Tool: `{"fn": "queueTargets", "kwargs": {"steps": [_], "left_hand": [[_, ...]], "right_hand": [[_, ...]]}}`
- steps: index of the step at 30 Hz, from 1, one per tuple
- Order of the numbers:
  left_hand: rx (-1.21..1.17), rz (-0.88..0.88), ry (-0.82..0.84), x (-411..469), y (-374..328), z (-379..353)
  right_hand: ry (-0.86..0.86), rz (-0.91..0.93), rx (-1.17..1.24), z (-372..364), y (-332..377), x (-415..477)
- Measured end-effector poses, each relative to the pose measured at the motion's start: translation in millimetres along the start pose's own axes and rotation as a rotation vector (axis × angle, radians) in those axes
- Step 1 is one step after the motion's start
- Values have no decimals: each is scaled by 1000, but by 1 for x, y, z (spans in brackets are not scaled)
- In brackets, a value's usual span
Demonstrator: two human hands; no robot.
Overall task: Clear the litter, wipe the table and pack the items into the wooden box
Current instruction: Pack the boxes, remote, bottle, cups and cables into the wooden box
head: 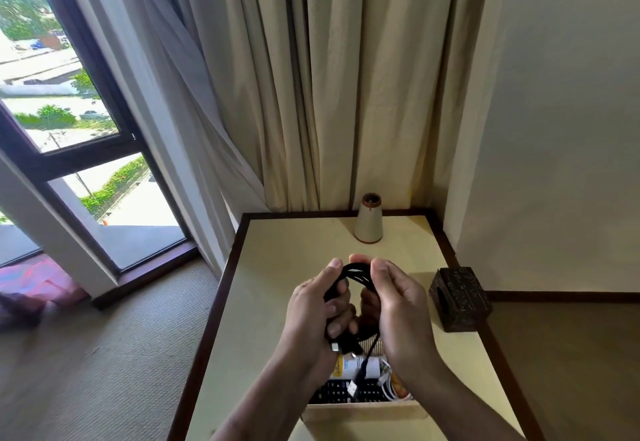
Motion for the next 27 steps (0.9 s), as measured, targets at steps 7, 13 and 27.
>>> {"fn": "queueTargets", "kwargs": {"steps": [7, 13, 27], "left_hand": [[-102, 142, 312, -9, 3, -24], [-15, 26, 248, -2, -9, -9], [-12, 61, 118, 1, -9, -9]], "right_hand": [[281, 19, -293, -11, 27, 15], [303, -69, -199, -4, 9, 30], [373, 8, -238, -11, 14, 22]]}}
Point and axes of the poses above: each hand's wrist, its own x-axis towards the middle knuckle, its own z-axis out of the back of the hand, y = z × x, the point moved 10 cm from there along x, towards the middle knuckle, and after that the axes turned 6 degrees about y, right-handed, at the moved point
